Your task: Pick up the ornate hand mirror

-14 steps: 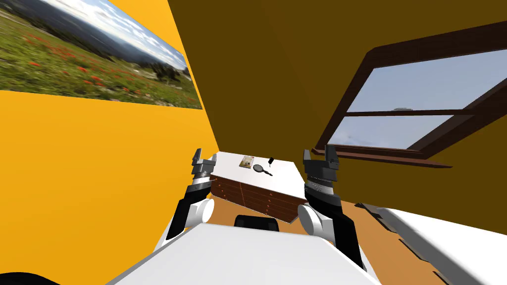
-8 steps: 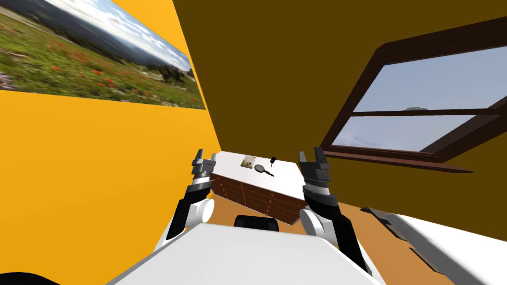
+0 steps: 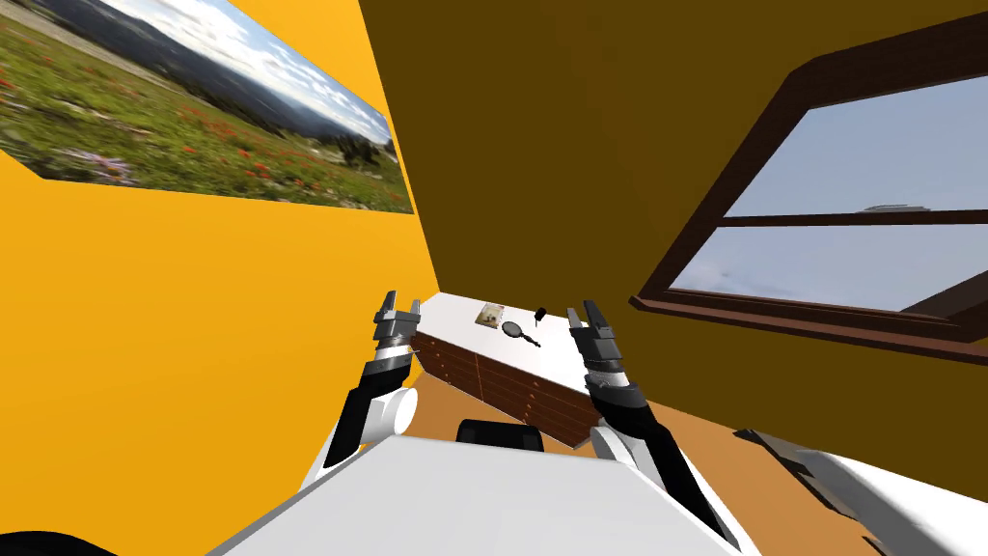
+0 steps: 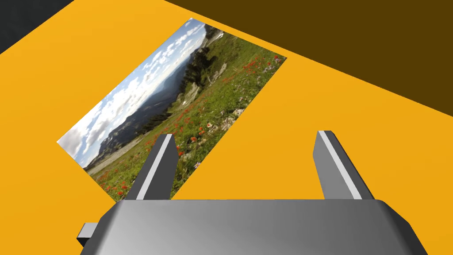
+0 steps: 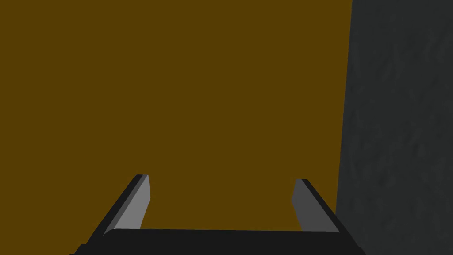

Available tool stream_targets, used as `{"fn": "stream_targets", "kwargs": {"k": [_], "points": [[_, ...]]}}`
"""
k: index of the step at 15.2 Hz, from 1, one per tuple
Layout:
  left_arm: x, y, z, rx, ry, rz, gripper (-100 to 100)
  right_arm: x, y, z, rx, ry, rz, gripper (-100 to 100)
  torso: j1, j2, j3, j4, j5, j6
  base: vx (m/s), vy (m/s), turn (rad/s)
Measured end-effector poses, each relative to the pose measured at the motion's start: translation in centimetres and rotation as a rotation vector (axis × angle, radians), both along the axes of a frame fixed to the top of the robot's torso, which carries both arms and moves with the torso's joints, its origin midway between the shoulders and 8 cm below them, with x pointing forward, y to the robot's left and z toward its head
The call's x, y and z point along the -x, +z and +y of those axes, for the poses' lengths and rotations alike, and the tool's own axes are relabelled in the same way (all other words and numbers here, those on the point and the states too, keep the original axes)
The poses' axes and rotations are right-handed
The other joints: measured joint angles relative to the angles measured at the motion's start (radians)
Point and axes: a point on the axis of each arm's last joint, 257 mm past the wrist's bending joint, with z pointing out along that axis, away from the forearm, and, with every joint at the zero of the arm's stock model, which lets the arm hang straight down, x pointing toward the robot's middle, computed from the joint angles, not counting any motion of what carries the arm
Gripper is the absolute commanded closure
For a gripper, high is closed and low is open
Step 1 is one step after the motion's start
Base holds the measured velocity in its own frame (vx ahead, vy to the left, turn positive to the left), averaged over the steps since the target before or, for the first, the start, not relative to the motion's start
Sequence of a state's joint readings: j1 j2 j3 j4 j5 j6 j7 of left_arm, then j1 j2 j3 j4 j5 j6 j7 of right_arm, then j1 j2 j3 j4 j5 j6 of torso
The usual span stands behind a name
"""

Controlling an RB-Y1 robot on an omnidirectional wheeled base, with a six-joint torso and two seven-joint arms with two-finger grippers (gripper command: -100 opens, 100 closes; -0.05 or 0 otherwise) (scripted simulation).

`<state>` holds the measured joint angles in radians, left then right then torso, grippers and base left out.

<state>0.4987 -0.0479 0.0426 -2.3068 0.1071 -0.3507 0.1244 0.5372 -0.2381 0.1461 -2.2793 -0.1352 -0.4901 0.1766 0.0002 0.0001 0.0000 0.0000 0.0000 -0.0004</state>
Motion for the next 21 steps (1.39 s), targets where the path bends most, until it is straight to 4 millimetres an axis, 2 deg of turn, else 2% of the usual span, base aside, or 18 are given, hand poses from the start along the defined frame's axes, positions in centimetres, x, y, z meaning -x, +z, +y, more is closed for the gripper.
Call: {"fn": "stream_targets", "kwargs": {"k": [8,14,17,21], "points": [[0.0,0.0,0.0,0.000,0.000,0.000,0,0.2,-6.4,2.3,0.107,0.089,0.167,-100,0.000,0.000,0.000,0.000,0.000,0.000,-0.003,0.010,0.170],[0.0,0.0,0.0,0.000,0.000,0.000,0,1.6,-13.4,3.8,0.196,0.167,0.340,-100,0.001,0.001,0.001,0.000,0.000,0.000,-0.019,0.011,0.170],[0.0,0.0,0.0,0.000,0.000,0.000,0,3.2,-17.2,4.1,0.241,0.207,0.440,-100,0.001,0.001,0.001,0.000,0.000,0.000,-0.014,0.016,0.202],[0.0,0.0,0.0,0.000,0.000,0.000,0,5.1,-21.2,4.4,0.296,0.250,0.535,-100,0.001,0.000,0.000,0.000,0.000,0.000,0.007,0.027,0.215]]}}
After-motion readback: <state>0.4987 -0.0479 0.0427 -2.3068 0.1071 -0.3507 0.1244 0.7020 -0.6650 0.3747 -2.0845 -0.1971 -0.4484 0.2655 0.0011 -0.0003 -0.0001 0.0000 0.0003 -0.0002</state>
